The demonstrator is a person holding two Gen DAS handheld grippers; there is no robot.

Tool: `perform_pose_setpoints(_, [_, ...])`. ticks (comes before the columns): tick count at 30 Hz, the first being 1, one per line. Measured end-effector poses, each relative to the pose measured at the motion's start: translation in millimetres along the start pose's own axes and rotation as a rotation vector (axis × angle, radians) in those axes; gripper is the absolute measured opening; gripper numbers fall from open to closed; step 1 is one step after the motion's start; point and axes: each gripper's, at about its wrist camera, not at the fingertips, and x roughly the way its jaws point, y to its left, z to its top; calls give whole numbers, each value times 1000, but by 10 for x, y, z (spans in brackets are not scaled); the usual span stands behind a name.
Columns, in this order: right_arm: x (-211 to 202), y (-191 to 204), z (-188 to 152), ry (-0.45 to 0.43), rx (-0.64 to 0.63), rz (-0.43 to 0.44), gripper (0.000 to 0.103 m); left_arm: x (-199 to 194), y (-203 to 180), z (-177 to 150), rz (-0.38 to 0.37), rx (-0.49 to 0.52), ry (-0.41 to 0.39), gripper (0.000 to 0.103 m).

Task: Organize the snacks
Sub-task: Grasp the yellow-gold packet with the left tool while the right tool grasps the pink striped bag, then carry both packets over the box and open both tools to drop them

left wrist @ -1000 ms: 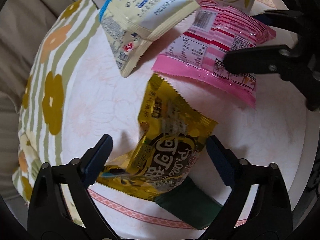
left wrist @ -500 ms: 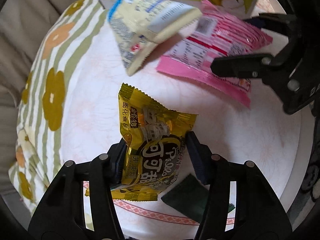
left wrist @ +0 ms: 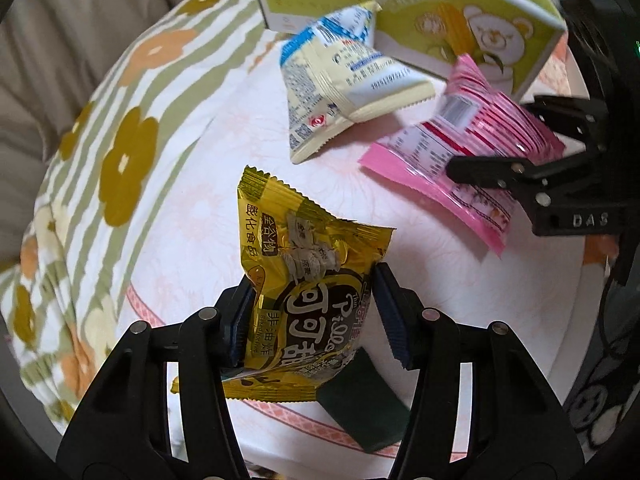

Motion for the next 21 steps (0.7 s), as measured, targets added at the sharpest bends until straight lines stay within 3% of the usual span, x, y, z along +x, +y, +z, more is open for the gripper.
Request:
perform_pose_setpoints(12, [-902, 132, 124, -70, -82, 48, 63, -857, -13, 180, 41, -191, -110, 51])
perform_pose_setpoints(21, [-1705, -265, 715, -163, -111, 60, 63, -1416, -29, 789, 80, -343, -237, 51])
